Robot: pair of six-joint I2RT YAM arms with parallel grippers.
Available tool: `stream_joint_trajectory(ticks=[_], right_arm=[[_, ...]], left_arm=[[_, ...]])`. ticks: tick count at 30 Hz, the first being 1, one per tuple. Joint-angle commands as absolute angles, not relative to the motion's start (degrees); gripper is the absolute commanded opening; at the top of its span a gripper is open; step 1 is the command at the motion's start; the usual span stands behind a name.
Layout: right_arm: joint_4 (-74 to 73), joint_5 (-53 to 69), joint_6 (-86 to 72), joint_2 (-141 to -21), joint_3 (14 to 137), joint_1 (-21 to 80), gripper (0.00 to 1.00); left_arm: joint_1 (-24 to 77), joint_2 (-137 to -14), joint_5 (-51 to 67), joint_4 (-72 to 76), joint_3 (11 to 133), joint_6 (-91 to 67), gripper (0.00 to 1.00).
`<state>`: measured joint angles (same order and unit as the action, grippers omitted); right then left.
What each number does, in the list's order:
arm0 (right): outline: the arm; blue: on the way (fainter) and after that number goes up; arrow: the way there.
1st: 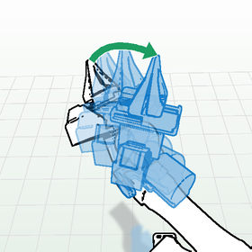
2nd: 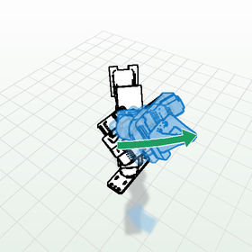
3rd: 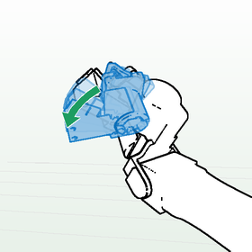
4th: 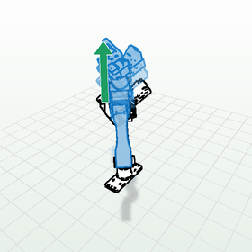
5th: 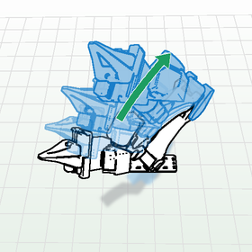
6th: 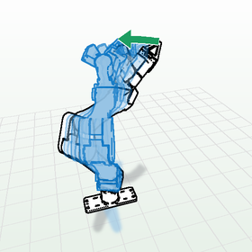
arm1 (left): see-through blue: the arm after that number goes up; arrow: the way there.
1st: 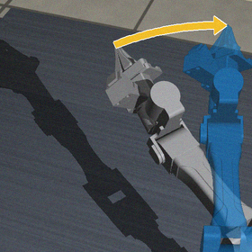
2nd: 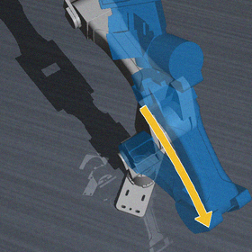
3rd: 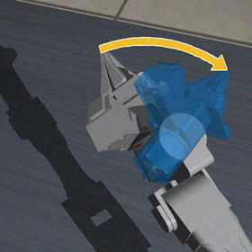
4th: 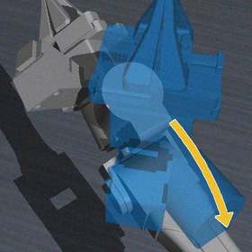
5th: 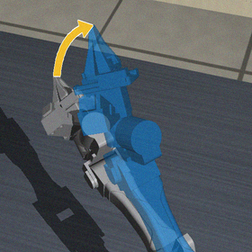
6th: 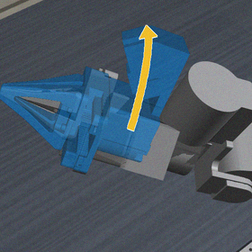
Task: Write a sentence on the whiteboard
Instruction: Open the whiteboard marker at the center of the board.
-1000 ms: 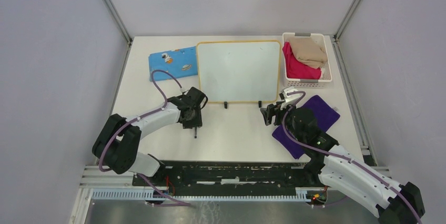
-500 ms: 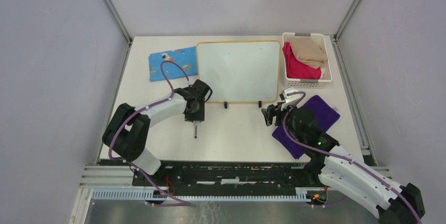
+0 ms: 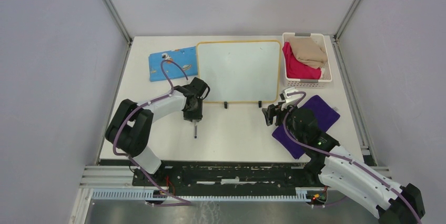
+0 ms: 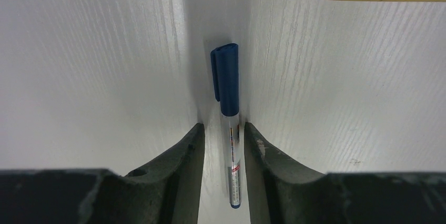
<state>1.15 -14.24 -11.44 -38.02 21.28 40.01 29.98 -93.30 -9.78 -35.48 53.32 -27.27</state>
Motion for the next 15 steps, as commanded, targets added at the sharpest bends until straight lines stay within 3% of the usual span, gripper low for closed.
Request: stream_joint_trajectory(ticks=[1,8,15], right_arm=[[2.2,-15.6,-10.7,-37.1,24.1,40.2,0.77],[2.2,-15.8,-10.6,-36.6,24.2,40.1,0.76],[1.9,-15.9,-10.6,-36.8,24.3,40.1,0.76]], left_arm=[[29.8,-94.8,-7.9,-34.2,53.9,-24.5,0.39],[29.8,-95.1,-7.5,-33.5,51.3,-24.5,0.32],[29.8,-93.2,-7.4,-32.6,49.4,-25.0,0.16]])
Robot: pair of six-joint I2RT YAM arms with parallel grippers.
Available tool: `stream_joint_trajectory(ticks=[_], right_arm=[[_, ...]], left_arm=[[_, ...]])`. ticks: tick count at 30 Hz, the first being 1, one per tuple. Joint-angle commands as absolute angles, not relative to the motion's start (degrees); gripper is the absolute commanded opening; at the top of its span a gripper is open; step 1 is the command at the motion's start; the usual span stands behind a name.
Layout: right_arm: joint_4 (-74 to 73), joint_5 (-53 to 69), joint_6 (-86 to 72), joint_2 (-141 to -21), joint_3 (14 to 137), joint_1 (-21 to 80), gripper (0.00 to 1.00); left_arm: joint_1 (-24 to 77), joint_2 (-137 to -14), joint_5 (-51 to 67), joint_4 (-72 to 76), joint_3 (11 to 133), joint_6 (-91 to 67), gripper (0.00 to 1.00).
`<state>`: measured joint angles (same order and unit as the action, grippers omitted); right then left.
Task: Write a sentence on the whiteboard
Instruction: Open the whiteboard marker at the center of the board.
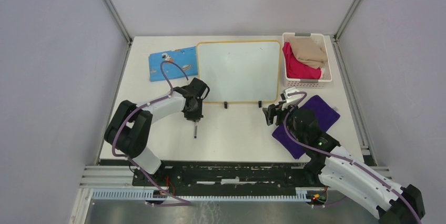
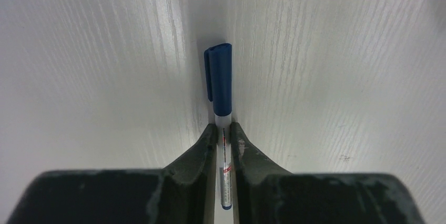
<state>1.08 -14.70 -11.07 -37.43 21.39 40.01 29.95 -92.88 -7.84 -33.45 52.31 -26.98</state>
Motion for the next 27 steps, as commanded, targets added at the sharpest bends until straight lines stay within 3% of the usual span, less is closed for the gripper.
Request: stream_joint_trajectory(ticks=[1,5,18,27], right_arm=[[1.9,-15.9,-10.7,-36.8,24.3,40.1,0.76],[1.6,-15.9,-10.8,-36.9,24.5,40.2,0.77],[0.3,-14.8,-7.6,-35.6,27.1,40.1,0.77],[3.2,-8.2,-6.4,-34.7,30.2,40.1,0.77]], left_arm=[[29.8,-92.7,-7.7,-32.7,49.4,-25.1,0.12],[29.9,-90.1,-9.4,-33.1,49.8,-25.7,0.02],[29.9,-69.9,-12.1,-38.1,52.2,-28.5,0.02],[30.0,-54.9,-3.2,-34.5,57.3,-27.7,0.02]])
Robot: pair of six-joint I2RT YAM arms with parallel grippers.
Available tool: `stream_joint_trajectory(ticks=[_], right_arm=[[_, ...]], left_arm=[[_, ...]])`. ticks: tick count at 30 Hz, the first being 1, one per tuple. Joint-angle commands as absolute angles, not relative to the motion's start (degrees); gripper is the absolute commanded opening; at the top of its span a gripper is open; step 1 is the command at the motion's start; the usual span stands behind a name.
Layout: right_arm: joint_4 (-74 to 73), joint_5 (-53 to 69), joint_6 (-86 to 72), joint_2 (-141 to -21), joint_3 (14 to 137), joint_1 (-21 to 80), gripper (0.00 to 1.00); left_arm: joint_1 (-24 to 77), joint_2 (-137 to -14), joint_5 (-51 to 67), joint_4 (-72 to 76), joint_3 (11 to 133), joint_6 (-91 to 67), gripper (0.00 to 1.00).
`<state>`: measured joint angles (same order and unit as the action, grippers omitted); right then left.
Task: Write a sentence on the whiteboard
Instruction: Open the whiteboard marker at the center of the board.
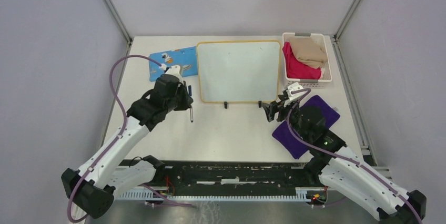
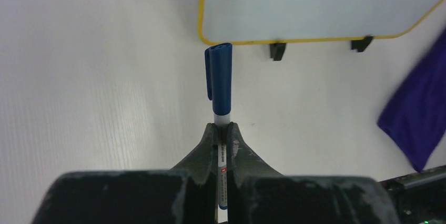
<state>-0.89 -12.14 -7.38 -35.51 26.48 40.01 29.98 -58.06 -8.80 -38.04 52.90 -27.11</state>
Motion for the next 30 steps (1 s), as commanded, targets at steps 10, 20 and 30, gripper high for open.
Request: stream_joint_trajectory(ticks=[10,20,30], right_arm=[[12.5,8.5,-11.7,-36.0,30.7,40.2,0.77],[22.6,17.1,-16.3,-38.8,29.5,40.1,0.78],[32.0,21.3,-20.5,-45.4,30.8,44.2,0.78]], left_arm=[[30.0,-52.0,16.7,-9.8,54.3,-30.2,0.02],[30.2,-55.9,30.8,14.6,49.5,-38.0,0.02],[30.9,-55.3,36.6,22.4,46.8,-40.6,0.02]])
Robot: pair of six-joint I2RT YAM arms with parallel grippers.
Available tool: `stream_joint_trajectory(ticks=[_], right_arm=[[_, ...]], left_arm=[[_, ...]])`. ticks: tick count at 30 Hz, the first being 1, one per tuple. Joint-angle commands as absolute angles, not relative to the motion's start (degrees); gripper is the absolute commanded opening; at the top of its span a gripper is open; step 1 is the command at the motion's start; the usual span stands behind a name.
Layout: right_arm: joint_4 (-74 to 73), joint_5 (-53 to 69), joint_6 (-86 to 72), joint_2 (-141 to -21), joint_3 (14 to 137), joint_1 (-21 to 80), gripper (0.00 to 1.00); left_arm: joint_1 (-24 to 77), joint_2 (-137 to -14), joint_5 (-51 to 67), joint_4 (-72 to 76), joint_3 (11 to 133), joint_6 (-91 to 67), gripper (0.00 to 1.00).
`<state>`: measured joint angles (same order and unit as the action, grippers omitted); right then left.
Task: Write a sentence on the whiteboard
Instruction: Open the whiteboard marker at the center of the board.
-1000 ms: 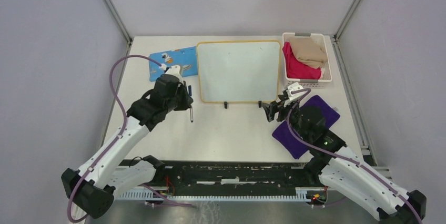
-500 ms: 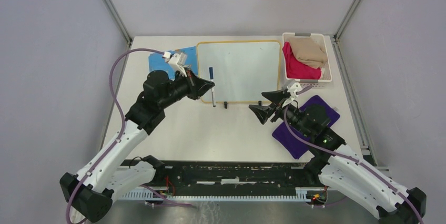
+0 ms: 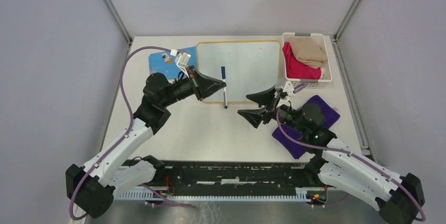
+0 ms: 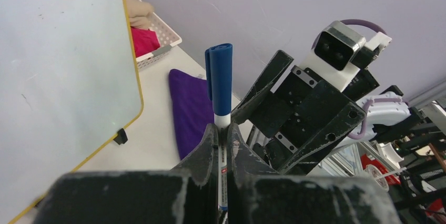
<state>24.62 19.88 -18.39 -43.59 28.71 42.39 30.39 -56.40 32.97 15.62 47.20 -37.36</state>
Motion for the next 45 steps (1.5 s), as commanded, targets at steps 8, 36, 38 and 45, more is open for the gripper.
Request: stream_joint_trajectory(ticks=[8,36,38,45], right_arm=[[41.5,21.3,-31.1,-51.4,33.0,44.8,0.79],[46.1,27.5,-42.3,-65.7,41.8,47.2,0.34],[46.0,27.8,-41.5,-65.5,41.7,47.2,0.22],[34.9,28.0,-30.2,-61.2,43.1,47.2,0.0]], left_arm=[[31.4,-54.1,37.4,22.4,45.9,-40.1,0.02],[31.6,-50.5,38.1,19.3,46.4,-38.3,0.02],[31.6,-50.2,38.3,18.8,46.5,-38.2,0.03],[31.6,-48.3,38.4,14.6,48.5,-35.8,0.71]])
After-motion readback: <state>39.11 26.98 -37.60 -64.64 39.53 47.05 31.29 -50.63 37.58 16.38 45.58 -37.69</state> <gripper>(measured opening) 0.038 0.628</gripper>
